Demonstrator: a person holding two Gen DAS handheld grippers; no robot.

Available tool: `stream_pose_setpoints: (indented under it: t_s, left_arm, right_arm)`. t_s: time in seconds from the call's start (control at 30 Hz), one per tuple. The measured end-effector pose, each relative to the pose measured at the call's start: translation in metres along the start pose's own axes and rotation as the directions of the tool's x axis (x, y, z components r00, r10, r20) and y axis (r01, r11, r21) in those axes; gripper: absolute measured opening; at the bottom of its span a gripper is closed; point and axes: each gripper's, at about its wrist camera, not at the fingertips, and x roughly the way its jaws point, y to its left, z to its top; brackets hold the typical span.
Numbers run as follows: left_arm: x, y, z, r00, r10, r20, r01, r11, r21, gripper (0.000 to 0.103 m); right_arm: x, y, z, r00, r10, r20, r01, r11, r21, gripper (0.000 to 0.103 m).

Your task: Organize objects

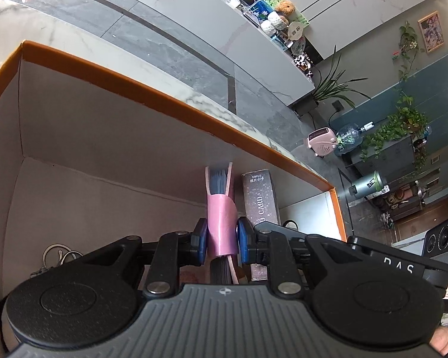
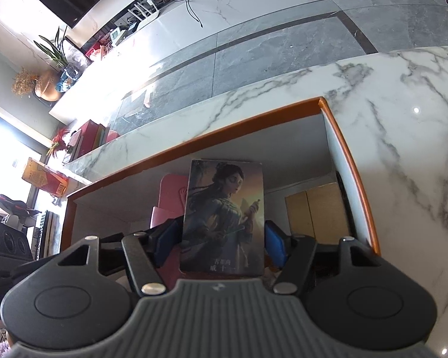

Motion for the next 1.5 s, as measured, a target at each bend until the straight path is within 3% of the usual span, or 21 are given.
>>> stream_pose_setpoints:
  t_s: [0.23,0.37,0.43,0.57,0.67,0.83,0.9,1.03,1.17,1.33,1.5]
  left_arm:
    - [-0.002,0.020,0.003,0.996,-0.084,-0.010,0.083,0.992,-0.093,0.024]
    - [-0.004,0.026,0.004,0.996,-0.086,-0.007,0.085,0.990,-0.115,0.025]
    - [-0.004,0.029,0.004,0.996,-0.089,-0.013,0.087,0.988,-0.127,0.025]
    - [-0.003,0.029,0.004,0.996,-0.085,-0.015,0.082,0.989,-0.122,0.026]
    - [-0.003,0.030,0.004,0.995,-0.094,-0.023,0.091,0.988,-0.125,0.026]
    - [-0.001,0.024,0.005,0.993,-0.112,-0.030,0.109,0.989,-0.097,0.026]
    - [-0.001,0.020,0.005,0.993,-0.116,-0.029,0.113,0.990,-0.079,0.026]
    - [-0.001,0.013,0.004,0.994,-0.105,-0.023,0.104,0.994,-0.033,0.026]
    - [-0.003,0.003,0.002,0.995,-0.096,-0.014,0.096,0.995,0.034,0.026]
    - [-0.008,-0.016,-0.003,0.999,-0.050,0.007,0.048,0.986,0.156,0.025]
    - [-0.007,-0.018,-0.005,0.999,-0.049,0.001,0.048,0.987,0.152,0.025]
  right_arm:
    - [0.002,0.004,0.004,0.999,-0.023,-0.030,0.024,0.999,0.030,0.072]
    - [-0.001,0.012,0.006,0.998,-0.051,-0.034,0.051,0.998,0.021,0.079]
    - [-0.003,0.018,0.007,0.998,-0.052,-0.023,0.052,0.999,0.005,0.092]
    - [-0.008,0.034,0.008,0.997,-0.080,0.011,0.081,0.995,-0.050,0.093]
    - [-0.013,0.042,0.009,0.992,-0.124,0.029,0.126,0.987,-0.098,0.090]
    - [-0.021,0.044,0.008,0.985,-0.173,0.014,0.173,0.973,-0.154,0.046]
    - [-0.025,0.044,0.005,0.981,-0.196,0.007,0.194,0.965,-0.175,0.039]
    - [-0.034,0.047,-0.004,0.965,-0.259,-0.028,0.244,0.935,-0.257,0.039]
    - [-0.031,0.059,-0.026,0.938,-0.331,-0.100,0.263,0.872,-0.412,0.040]
    - [-0.010,0.062,-0.048,0.903,-0.407,-0.134,0.292,0.813,-0.503,0.061]
    - [0.006,0.062,-0.052,0.886,-0.425,-0.184,0.277,0.805,-0.524,0.062]
